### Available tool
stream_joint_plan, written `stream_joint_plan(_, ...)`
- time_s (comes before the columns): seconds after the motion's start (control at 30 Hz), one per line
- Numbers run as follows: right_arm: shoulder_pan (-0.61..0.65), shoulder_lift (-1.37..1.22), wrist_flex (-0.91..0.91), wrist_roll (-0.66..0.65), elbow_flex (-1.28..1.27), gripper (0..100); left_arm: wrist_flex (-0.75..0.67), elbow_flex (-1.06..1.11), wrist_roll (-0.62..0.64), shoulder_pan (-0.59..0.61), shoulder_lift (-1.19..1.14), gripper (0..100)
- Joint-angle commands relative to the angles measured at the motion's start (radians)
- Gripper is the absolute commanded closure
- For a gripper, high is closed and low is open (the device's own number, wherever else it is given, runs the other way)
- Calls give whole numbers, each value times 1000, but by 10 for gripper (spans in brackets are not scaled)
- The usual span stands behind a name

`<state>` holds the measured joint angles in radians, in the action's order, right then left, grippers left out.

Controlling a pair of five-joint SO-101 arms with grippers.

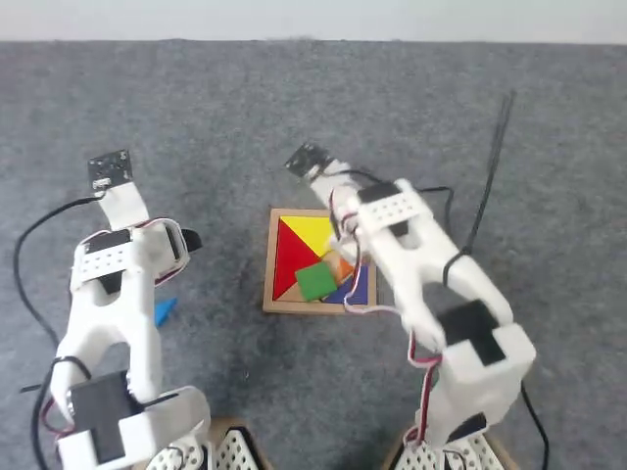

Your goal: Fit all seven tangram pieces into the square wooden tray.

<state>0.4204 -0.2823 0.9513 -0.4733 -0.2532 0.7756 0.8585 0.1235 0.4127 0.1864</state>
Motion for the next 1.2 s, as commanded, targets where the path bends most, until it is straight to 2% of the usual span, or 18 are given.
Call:
stream_joint_plan(0.0,-54,-48,51,2,117,987,3,-5,-8,-8,51,728)
stream_joint_plan(0.17,-41,-64,145,-132,195,987,3,-5,-8,-8,51,728)
stream_joint_plan(0.3,-41,-36,179,-146,216,987,3,-5,-8,-8,51,728)
stream_joint_plan(0.4,-10,38,259,-206,224,987,3,-5,-8,-8,51,728)
stream_joint_plan(0.6,114,277,302,-166,149,987,3,-5,-8,-6,51,728)
stream_joint_plan(0.7,234,351,266,-158,21,987,3,-5,-8,-6,51,728)
stream_joint_plan(0.8,298,349,163,-124,-107,987,3,-5,-8,-6,51,728)
stream_joint_plan(1.03,252,182,22,-103,-172,987,3,-5,-8,-6,51,728)
stream_joint_plan(1.17,223,94,5,-161,-153,987,3,-5,-8,-5,51,728)
